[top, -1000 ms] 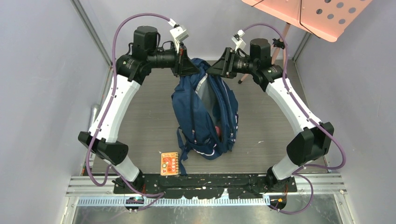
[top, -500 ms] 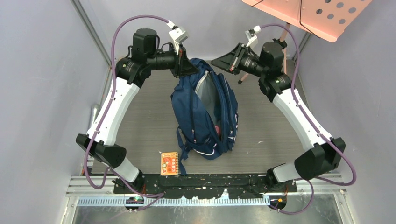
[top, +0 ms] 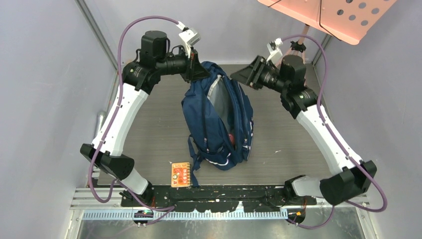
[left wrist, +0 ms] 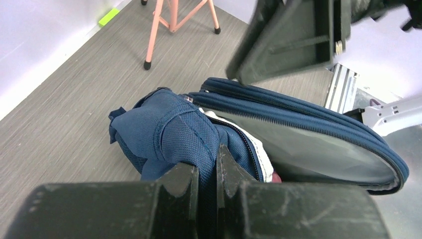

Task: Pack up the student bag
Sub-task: Adjust the student bag at the center of the board.

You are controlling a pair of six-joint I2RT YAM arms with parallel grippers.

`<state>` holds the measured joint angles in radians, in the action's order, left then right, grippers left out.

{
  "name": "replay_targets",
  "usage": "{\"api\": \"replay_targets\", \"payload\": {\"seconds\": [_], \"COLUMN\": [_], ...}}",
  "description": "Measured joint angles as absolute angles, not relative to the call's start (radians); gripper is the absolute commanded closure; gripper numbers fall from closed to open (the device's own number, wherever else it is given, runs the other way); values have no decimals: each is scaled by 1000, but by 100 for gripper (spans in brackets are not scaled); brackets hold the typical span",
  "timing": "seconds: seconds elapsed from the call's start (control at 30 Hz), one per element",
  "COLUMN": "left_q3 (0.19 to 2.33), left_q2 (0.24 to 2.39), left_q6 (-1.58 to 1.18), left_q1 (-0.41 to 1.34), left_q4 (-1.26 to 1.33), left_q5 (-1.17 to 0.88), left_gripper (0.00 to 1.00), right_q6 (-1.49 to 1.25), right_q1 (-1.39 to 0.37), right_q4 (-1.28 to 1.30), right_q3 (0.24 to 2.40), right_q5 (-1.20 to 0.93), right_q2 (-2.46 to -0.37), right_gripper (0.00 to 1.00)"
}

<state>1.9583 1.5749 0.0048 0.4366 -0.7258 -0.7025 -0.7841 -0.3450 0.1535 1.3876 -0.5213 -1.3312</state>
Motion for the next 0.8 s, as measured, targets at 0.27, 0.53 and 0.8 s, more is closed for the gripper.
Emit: {"api": "replay_targets", "payload": {"seconds": [0.27, 0.53, 0.8], "left_q3": [2021, 2029, 2041], "left_q2": [1628, 1652, 1686], "left_q6": [-28, -44, -46], "left_q1": [444, 453, 459], "left_q4": [-744, -720, -680], "left_q5": [-633, -617, -614], "left_gripper": [98, 98, 98], "right_q6": [-640, -601, -600], "right_q1": [-345, -370, -424], "right_q4": [344, 467, 524], "right_q3": [1275, 1276, 1300], "right_q5": [-461, -444, -400], "right_q2": [-1121, -1073, -1104], "right_gripper": [31, 38, 99]}}
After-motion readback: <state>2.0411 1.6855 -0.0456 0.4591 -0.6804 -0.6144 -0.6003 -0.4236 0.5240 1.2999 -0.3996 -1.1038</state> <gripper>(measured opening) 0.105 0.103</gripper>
